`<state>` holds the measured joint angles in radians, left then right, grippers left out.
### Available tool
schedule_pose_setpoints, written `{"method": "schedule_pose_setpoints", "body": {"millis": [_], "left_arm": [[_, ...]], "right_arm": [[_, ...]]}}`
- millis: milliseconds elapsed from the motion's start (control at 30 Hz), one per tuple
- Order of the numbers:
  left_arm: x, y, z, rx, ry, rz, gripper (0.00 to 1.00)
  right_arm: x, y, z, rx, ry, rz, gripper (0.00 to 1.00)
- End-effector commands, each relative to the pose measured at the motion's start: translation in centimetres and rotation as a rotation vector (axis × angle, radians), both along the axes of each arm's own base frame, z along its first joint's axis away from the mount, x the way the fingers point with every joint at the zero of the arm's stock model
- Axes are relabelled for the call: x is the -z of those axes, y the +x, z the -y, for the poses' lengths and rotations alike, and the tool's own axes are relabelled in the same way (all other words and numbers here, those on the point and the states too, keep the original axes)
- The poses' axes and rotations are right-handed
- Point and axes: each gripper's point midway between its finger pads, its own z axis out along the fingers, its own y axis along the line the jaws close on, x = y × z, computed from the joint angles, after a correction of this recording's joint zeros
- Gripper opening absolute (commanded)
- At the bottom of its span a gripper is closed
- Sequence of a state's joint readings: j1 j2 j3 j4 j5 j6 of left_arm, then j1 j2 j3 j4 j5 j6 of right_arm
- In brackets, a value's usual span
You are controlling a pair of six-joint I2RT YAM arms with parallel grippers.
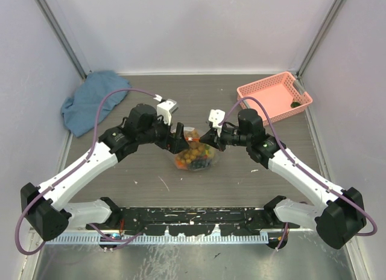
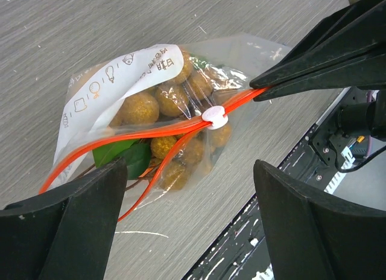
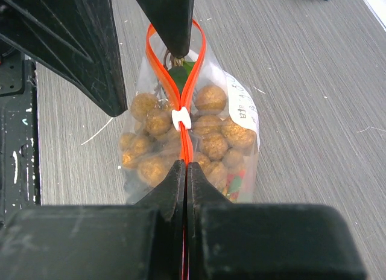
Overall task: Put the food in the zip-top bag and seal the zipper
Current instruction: Zip the zipper food storage bag at the center of the board.
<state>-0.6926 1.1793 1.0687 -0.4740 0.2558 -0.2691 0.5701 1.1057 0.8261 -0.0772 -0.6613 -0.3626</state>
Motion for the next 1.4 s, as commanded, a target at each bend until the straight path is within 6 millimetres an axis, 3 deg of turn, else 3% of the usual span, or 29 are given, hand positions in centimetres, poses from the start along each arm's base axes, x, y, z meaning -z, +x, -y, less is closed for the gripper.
{"method": "schedule_pose_setpoints", "body": {"millis": [0,200,567,1067,1367], "left_arm": [[-2.0,0.0,-0.3,0.001,-0.004,0.037,0.86],[-2.3,0.4,0.2,0.022,-0.025,0.076,0.87],[-1.6,3.5,1.6,-0.028,-0.084,0.195,0.87],[1.1,3.4,3.6,0.024,-0.144,0.141,0.87],[3.2,3.5,1.1,-0.076,-0.004,0.063,0.87]], "right_arm": [[-4.4,0.4,-0.4,-0.001,0.094,0.127,0.01],[-4.4,0.3,-0.6,-0.013,0.099,0.124,0.01],[-3.9,-0.1,-0.9,-0.039,0.100,0.105,0.01],[-3.8,-0.2,-1.1,-0.049,0.108,0.091,0.01],[-4.2,-0.2,-0.9,-0.042,0.113,0.106,0.01]]}}
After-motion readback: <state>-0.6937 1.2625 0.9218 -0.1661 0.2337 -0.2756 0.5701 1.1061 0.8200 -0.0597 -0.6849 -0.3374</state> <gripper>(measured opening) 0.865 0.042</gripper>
